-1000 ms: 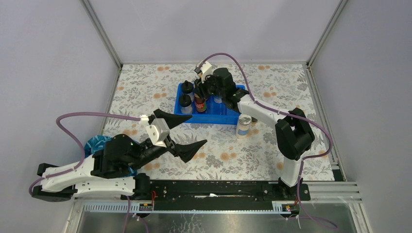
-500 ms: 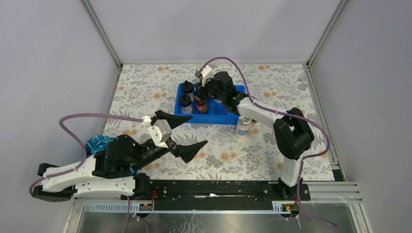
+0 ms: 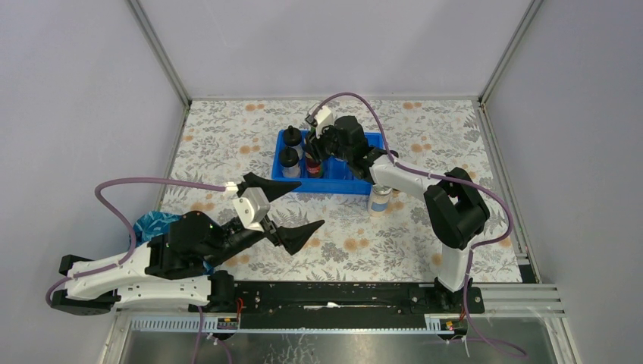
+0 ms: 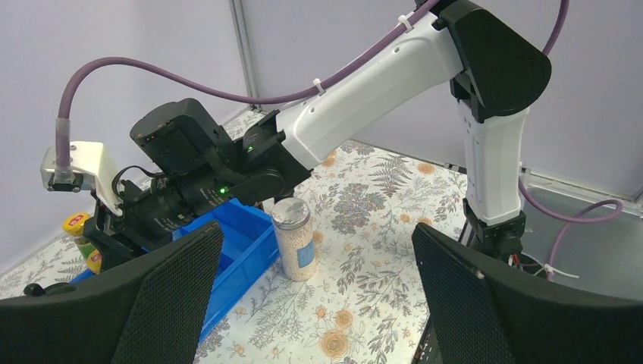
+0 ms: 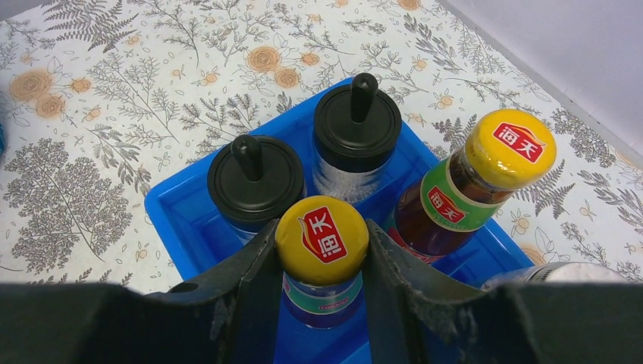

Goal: Organize the condiment bottles
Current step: Place the bottle in the storage box.

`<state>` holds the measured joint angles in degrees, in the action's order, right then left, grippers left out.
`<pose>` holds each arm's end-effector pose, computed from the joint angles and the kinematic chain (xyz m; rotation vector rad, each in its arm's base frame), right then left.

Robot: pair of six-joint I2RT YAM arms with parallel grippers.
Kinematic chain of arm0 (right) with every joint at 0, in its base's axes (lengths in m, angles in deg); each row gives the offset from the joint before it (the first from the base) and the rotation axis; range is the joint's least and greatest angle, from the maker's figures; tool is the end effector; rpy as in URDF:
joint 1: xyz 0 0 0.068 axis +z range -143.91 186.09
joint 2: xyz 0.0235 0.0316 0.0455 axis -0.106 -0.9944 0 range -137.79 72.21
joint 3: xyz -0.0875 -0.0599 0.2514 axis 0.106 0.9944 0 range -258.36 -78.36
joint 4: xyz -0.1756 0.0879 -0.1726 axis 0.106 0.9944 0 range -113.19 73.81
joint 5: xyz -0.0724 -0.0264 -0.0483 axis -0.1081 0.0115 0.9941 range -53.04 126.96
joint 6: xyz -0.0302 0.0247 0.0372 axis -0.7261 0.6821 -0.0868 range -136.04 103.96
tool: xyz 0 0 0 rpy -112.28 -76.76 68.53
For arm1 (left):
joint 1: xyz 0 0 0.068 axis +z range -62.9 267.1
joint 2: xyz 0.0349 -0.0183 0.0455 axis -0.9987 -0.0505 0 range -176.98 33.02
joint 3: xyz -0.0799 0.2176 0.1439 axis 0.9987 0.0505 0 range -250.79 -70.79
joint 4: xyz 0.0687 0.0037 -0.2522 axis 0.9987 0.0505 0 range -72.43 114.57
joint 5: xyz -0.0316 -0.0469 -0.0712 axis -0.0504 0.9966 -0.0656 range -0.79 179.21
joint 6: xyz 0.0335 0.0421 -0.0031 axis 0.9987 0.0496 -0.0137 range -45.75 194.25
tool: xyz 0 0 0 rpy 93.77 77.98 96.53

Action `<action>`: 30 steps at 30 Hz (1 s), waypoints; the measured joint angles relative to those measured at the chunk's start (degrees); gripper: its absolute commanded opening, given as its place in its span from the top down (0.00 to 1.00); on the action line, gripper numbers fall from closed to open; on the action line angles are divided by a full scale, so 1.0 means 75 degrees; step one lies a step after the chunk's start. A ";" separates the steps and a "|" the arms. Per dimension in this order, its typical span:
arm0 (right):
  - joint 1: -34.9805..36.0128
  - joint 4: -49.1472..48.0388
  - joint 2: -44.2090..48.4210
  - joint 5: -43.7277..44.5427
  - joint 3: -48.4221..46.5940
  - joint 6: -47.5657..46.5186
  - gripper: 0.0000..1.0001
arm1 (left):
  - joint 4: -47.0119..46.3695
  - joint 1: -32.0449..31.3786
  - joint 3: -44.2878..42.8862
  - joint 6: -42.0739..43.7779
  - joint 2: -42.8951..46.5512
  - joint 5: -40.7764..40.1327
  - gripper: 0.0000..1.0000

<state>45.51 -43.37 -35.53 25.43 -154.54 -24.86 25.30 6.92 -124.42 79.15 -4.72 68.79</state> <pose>0.3411 0.2895 0.2663 -0.8685 1.5766 0.5625 0.0356 -0.1326 0.4151 0.7630 1.2797 -0.8197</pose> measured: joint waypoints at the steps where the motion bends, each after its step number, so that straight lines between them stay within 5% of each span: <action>1: 0.0003 -0.0023 0.0000 0.0000 0.0006 0.0000 1.00 | 0.0000 0.0000 0.0003 0.0000 0.0000 0.0000 0.01; 30: -0.0166 -0.0545 0.0230 0.0003 0.0542 -0.0055 1.00 | -0.0003 0.0000 0.0026 0.0000 -0.0125 0.0000 0.01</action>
<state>44.26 -47.46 -33.80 25.45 -150.48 -25.28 25.28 6.92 -124.22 79.15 -5.66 68.79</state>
